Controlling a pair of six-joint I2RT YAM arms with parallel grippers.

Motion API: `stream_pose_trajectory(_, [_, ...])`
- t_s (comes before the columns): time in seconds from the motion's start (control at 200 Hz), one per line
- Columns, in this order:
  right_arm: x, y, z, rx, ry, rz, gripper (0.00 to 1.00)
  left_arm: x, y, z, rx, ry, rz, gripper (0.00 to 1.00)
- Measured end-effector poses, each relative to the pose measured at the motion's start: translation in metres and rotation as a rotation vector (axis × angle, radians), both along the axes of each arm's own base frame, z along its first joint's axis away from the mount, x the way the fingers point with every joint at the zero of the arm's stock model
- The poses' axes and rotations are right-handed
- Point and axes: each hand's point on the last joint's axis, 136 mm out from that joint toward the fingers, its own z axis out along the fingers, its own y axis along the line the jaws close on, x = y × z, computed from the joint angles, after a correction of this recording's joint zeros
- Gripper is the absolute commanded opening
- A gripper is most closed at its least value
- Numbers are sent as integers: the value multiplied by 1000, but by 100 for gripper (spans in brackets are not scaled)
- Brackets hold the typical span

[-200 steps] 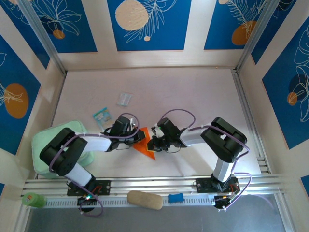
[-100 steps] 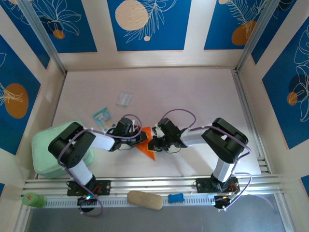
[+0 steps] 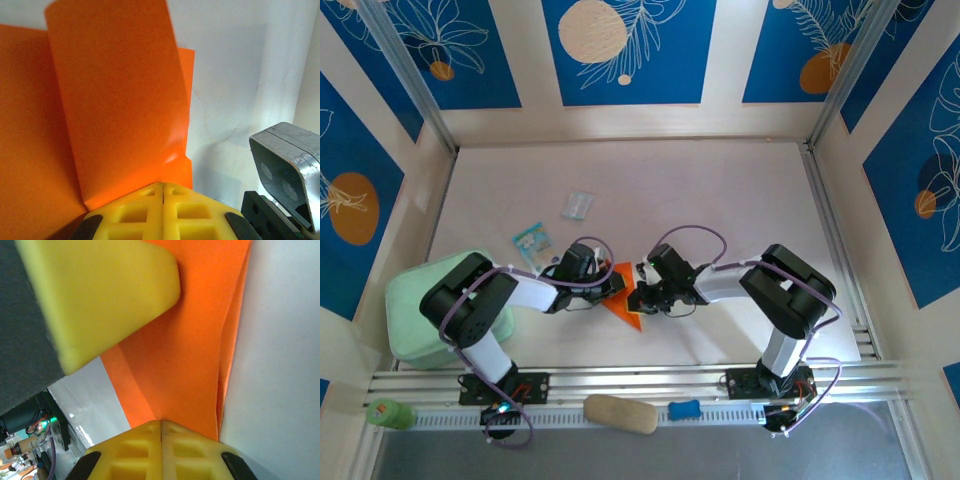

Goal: Fold a paper plane with a square sheet of paper (pick it up from the middle)
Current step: Fourth fold the wing at the center of the table.

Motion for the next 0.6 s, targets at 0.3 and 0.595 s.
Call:
stream_pose_trajectory(0.3, [0,0,0,25,-12,3,1,3,5,0,-3,9,3,0])
stream_pose_trajectory(0.595, [0,0,0,25,-12,3,1,10,19,-1,19,19,9,0])
